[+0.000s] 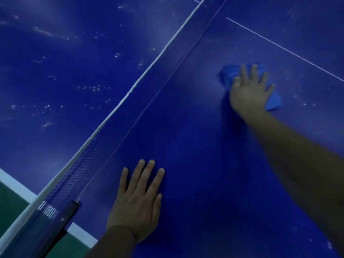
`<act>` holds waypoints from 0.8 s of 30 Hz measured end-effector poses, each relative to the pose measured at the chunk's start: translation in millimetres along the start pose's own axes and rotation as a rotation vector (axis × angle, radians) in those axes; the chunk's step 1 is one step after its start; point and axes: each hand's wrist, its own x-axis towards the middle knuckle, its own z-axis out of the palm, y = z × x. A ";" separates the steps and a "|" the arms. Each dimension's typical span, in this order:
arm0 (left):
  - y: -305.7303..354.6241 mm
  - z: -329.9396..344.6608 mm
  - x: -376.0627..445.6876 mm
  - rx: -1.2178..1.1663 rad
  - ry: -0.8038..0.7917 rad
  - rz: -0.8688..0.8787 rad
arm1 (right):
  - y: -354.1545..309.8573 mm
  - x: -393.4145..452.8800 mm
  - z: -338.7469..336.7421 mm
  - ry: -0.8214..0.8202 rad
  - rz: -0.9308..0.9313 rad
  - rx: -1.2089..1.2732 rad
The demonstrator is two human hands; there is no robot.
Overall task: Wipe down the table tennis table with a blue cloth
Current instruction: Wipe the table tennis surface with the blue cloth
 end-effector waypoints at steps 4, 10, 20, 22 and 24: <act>2.2 -0.3 -0.6 -0.006 0.023 -0.006 | -24.5 -90.4 21.9 -0.087 -0.689 -0.104; 2.1 3.1 -2.0 -0.030 0.060 0.001 | 76.6 -7.5 -12.2 0.005 -0.083 -0.065; 6.6 -1.2 -2.0 -0.131 0.071 -0.006 | 19.8 -123.2 17.6 -0.070 -0.560 -0.099; 1.1 -5.5 1.2 -0.199 0.100 0.028 | 50.1 -100.1 7.3 -0.099 -0.541 -0.130; -6.4 -16.0 13.3 -0.233 0.147 0.083 | 97.4 -61.8 -5.9 -0.038 -0.168 -0.108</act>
